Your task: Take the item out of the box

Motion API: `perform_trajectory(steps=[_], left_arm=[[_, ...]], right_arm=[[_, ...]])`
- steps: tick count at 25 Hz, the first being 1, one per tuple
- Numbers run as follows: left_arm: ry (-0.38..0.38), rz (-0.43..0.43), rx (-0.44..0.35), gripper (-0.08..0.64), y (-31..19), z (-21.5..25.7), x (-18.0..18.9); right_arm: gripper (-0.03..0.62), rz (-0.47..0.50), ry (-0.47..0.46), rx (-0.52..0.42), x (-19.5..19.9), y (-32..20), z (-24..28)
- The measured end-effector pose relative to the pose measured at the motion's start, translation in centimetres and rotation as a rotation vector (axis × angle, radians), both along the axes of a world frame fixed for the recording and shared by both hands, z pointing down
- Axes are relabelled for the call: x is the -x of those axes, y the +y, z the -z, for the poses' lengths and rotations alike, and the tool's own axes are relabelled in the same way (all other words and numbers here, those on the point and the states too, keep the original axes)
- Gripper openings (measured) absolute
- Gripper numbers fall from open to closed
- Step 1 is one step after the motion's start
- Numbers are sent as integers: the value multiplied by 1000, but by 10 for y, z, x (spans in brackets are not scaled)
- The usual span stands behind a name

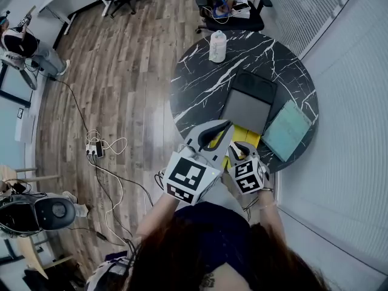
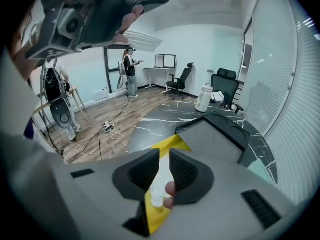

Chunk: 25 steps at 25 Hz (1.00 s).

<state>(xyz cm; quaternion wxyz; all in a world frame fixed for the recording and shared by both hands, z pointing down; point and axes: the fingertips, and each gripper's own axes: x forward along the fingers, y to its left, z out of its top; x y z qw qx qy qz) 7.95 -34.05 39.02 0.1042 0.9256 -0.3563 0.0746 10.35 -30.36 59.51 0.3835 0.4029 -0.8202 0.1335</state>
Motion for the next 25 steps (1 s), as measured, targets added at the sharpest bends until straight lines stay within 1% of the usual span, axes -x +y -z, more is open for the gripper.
perform_trajectory(steps=[6,11,25], left_arm=[[-9,16,13,29,-5,-6,1],[-18,22,25,29,-8,-11,1],[-47,59,54,29,-11,-22,7]], right_arm=[[75,11,23,39,-3,-2,-23],[84,27,43,73,-2,0,-42],[86,43,81,163,-2,1,-88]])
